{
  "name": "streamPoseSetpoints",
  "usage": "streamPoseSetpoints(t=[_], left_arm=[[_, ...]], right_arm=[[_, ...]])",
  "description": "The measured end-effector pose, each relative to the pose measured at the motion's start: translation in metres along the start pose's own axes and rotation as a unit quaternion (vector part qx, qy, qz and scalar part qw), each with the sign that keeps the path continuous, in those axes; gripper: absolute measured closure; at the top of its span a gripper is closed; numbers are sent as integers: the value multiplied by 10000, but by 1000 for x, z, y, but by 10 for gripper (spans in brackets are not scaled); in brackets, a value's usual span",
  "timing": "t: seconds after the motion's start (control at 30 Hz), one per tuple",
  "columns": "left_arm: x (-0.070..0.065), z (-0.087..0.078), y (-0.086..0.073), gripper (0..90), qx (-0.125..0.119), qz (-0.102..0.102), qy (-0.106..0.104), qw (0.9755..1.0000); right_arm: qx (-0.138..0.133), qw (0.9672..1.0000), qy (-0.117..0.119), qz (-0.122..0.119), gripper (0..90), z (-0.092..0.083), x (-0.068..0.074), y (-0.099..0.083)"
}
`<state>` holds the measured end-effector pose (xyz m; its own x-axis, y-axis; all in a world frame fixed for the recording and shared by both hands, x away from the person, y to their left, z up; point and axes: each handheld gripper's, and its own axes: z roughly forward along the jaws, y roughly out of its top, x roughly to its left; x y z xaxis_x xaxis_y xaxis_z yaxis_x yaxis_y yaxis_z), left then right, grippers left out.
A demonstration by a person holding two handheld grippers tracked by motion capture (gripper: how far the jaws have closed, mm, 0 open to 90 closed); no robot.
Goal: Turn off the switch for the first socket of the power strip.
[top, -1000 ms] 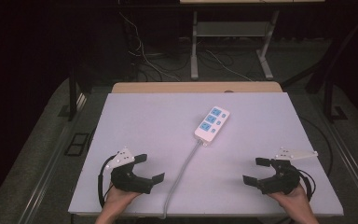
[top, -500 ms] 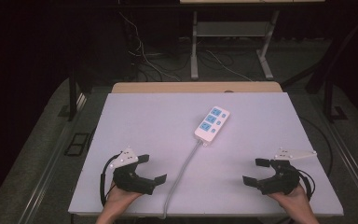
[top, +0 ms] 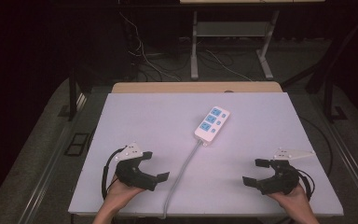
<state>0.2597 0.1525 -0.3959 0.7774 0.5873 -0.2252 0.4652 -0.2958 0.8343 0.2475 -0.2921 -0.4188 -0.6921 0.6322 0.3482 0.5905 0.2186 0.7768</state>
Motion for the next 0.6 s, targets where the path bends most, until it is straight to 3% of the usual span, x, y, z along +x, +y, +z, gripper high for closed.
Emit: streamPoseSetpoints(t=[0.6], left_arm=[[8, 14, 39, 0, 278, 251, -98, 9992]], right_arm=[[5, 10000, -15, 6, 2, -1, -1, -1]])
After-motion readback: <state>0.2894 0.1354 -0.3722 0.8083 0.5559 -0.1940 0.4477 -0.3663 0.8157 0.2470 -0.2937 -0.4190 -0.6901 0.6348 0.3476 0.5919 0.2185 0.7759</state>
